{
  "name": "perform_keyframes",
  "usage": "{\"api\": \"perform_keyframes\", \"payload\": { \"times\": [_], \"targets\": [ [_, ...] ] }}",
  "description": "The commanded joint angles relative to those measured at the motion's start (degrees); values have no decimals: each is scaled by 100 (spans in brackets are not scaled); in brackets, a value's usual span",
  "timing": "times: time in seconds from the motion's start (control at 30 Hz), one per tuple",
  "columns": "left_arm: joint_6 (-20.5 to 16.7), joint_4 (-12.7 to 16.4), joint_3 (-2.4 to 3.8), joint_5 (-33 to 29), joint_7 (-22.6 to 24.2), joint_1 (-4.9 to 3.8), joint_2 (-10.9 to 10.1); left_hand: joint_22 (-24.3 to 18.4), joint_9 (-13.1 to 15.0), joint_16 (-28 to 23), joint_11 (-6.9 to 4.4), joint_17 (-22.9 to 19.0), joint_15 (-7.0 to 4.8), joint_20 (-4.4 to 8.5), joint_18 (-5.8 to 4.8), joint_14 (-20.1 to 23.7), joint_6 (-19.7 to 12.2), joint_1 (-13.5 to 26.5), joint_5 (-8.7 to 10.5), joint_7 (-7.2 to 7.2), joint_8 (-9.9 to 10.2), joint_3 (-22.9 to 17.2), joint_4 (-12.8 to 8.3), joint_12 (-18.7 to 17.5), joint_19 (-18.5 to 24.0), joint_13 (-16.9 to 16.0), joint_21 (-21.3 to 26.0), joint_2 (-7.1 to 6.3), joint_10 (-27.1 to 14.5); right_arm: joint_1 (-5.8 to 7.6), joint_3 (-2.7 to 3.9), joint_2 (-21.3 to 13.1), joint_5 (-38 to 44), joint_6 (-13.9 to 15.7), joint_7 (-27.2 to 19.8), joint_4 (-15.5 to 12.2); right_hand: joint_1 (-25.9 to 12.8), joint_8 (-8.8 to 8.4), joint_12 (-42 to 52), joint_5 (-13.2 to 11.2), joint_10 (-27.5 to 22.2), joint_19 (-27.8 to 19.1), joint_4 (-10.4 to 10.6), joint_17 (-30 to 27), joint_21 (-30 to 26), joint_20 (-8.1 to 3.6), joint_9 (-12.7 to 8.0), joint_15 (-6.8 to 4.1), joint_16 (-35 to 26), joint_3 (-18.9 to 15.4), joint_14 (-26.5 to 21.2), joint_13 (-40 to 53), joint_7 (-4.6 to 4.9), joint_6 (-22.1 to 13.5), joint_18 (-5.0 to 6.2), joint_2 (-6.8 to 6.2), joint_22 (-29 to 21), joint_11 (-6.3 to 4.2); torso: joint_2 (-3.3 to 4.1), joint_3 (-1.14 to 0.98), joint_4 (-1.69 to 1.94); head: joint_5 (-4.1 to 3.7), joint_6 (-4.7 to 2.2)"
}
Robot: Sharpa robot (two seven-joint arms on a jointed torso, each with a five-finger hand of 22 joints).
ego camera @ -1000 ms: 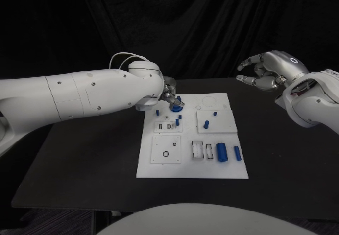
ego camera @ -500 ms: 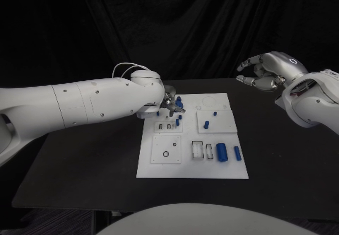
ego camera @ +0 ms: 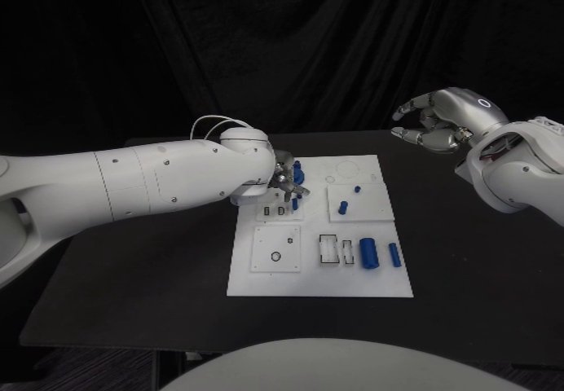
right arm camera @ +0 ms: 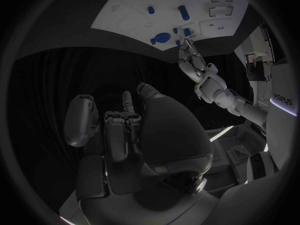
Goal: Assemble the parts on the task board
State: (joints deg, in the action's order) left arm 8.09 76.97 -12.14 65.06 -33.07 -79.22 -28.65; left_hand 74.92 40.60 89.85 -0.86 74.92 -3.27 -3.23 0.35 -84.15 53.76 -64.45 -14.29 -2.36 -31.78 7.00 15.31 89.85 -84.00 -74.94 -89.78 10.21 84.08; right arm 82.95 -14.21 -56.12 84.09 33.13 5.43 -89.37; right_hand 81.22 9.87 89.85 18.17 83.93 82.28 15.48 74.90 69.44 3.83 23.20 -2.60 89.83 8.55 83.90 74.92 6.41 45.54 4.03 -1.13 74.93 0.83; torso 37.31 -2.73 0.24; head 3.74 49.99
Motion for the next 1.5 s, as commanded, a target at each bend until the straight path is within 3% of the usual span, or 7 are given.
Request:
{"api": "perform_keyframes", "payload": {
  "times": [0.03,0.17,0.4,0.9,1.5],
  "targets": [
    [-109,-5,6,-43,127,17,15,1508,16,15,-39,1508,-38,34,-35,-585,42,-68,-50,7,41,-25,-20,15,-600,-1506,-22,3,592,-15,5,-3,14,-15,94,-1,52,13,15,25,607,-42,10,1510,-32,-6,-8,8,17,29,610,1508,-5,28,16,-3,953,19,-7,1,1,-2,1],
    [-106,-25,6,-43,143,25,24,1508,41,15,-41,1508,-41,37,-35,-585,48,-102,-86,8,76,-50,-37,15,-600,-1506,-22,0,592,-15,5,2,14,-24,101,3,55,12,15,36,607,-55,10,1510,-67,-6,-10,9,17,32,610,1508,-2,27,23,-4,944,21,-11,-4,-11,15,1],
    [-121,-86,6,-43,179,48,60,1508,67,15,-41,1508,-43,40,-35,-585,47,-126,-116,5,123,-78,-44,15,-600,-1506,-22,2,592,-16,5,16,14,-52,119,11,61,9,15,51,607,-66,8,1510,-93,-5,-13,11,17,37,610,1508,2,25,28,-5,937,24,-7,-12,0,0,1],
    [-139,-167,6,-43,190,149,104,1508,83,15,-35,1508,-40,40,-35,-585,32,-124,-89,-4,181,-94,-28,15,-600,-1506,-22,8,592,-18,5,27,14,-79,69,27,95,11,15,96,607,-99,-5,1510,-177,1,-21,19,17,65,610,1508,14,36,43,-3,914,34,-2,-11,0,15,1],
    [-83,-221,6,-43,177,198,126,1508,112,15,-34,1508,-40,39,-35,-585,48,-190,-105,-3,269,-153,-65,15,-600,-1506,-22,6,592,-26,5,34,14,-125,61,31,108,15,15,115,607,-109,-10,1510,-206,3,-23,21,17,76,610,1508,16,47,48,-2,907,36,-6,-7,2,7,1]
  ]
}}
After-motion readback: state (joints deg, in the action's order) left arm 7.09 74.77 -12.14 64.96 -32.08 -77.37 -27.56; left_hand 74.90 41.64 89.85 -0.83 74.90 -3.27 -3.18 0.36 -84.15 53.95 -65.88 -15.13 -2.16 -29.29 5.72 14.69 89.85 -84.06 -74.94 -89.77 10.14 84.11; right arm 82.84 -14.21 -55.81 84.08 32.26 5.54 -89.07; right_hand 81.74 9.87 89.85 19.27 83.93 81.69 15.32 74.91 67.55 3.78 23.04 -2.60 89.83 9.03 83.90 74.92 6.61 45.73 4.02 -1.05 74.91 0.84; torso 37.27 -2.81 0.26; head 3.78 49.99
